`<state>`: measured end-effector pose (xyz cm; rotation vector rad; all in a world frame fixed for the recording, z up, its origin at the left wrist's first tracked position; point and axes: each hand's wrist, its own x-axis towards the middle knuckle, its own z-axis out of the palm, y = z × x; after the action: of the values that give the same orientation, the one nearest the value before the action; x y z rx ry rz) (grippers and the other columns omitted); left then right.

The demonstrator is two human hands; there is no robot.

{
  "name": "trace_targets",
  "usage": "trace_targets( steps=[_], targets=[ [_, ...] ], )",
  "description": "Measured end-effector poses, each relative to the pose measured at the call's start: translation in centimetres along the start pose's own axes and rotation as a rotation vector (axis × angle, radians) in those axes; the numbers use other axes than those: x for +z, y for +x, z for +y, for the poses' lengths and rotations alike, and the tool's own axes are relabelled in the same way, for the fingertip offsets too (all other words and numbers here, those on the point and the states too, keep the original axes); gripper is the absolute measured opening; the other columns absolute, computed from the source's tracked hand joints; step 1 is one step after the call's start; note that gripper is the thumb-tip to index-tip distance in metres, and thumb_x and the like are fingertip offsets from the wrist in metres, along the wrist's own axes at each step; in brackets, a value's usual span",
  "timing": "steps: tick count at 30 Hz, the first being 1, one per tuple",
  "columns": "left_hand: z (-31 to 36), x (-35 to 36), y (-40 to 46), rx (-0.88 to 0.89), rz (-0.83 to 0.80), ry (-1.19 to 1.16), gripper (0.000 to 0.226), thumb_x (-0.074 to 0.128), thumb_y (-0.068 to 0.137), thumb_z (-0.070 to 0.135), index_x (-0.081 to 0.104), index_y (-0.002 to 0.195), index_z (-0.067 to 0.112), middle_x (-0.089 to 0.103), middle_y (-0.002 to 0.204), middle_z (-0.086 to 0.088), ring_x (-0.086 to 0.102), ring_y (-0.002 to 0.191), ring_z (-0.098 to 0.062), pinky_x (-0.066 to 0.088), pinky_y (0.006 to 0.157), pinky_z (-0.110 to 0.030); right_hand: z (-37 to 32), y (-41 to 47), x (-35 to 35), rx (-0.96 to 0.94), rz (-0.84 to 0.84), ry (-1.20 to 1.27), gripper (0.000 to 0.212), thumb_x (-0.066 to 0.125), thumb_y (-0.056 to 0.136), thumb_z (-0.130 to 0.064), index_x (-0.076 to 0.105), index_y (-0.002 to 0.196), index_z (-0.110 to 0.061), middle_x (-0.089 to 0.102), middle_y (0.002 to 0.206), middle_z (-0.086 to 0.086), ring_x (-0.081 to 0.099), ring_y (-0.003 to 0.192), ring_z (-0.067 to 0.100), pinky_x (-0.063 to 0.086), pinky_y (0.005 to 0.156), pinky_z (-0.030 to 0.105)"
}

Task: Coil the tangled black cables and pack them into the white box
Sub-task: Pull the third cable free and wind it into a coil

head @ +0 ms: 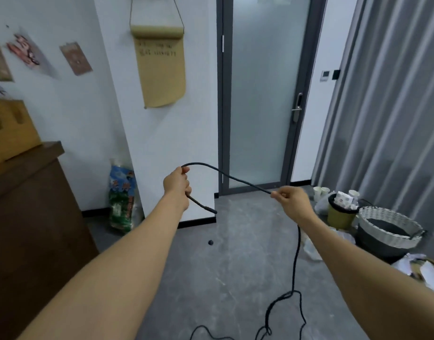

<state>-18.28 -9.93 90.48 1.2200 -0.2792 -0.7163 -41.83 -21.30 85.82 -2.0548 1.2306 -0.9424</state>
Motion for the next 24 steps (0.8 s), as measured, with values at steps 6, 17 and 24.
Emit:
trace_targets(
  steps=[6,17,24],
  targets=[
    [2.6,3.1,-0.1,0.31,-0.425,0.382,0.03,0.032,0.103,0.018,0.061,0.096,0.014,0.055,0.076,0.002,0.053,0.072,-0.01,0.044,0.068,-0.022,-5.9,0.9,-1.3,-0.181,-0.279,-0.501,0.036,0.055,0.09,-0.019,0.055,0.054,-0.018,0.054,0.058,-0.005,0.052,0.064,0.02,0.046,0.064,0.031],
    [4.3,5.5,-2.3,0.347,-0.806,0.86,0.039,0.03,0.104,0.023,0.064,0.095,0.007,0.068,0.077,-0.004,0.062,0.07,-0.011,0.047,0.073,-0.022,-14.0,1.5,-5.0,-0.281,-0.332,0.062,0.006,0.064,0.086,-0.014,0.066,0.082,-0.01,0.058,0.071,0.0,0.048,0.062,0.007,0.037,0.062,0.017],
    [5.8,5.1,-3.8,0.04,-0.957,0.431,0.044,0.026,0.103,0.024,0.057,0.077,0.007,0.036,0.041,0.009,0.029,0.035,-0.005,0.032,0.041,-0.015,-14.1,2.2,-5.7,-0.149,-0.283,0.511,0.018,0.047,0.091,-0.006,0.063,0.086,-0.01,0.046,0.065,0.002,0.036,0.057,0.01,0.027,0.055,0.022]
  ],
)
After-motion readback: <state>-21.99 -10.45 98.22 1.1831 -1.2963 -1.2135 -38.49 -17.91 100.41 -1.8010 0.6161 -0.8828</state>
